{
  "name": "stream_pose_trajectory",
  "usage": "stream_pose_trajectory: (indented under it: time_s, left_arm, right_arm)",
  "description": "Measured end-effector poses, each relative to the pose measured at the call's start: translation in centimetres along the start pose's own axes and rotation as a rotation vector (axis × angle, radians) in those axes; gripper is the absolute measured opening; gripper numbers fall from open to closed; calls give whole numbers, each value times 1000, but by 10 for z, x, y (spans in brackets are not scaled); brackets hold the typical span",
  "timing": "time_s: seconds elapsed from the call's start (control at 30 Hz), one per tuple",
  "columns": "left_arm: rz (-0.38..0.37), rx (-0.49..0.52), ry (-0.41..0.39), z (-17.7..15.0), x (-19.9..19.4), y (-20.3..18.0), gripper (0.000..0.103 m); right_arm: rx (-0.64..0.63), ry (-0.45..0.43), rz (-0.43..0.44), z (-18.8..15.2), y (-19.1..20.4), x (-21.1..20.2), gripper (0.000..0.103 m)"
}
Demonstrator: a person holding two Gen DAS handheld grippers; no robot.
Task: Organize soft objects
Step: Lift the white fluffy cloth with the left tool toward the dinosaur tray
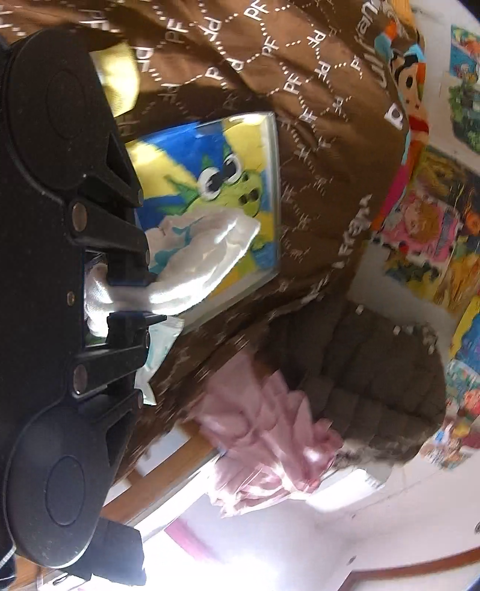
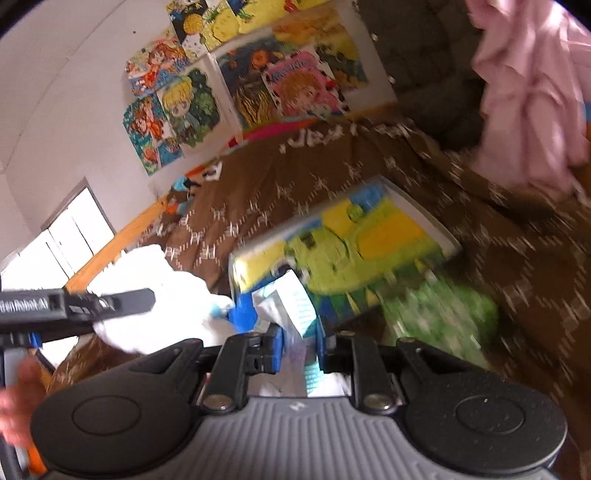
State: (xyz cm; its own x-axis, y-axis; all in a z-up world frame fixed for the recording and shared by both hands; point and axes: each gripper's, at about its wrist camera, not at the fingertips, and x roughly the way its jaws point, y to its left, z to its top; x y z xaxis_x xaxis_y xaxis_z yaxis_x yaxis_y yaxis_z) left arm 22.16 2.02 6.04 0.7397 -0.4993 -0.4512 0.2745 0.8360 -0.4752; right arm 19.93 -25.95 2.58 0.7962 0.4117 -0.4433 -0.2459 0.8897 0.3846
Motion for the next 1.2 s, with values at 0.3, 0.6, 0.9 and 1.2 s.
stream_pose_trajectory:
  time_s: [0.3,0.6,0.9,1.2]
  left_arm:
    - [93,-65,-61,20,83,59,12]
    - [97,-66,-17,11,133,104,13]
    - [201,-16,90,-8,158,113,15]
    - [325,21,149,-16,163,112,24]
  right_arm:
    - [123,14,26,28,-7,122,20]
    - [165,52,9,17,-21,182,20]
    - [178,112,-22,3,-30,204,21]
    - [172,131,-70,-3,-35,206,34]
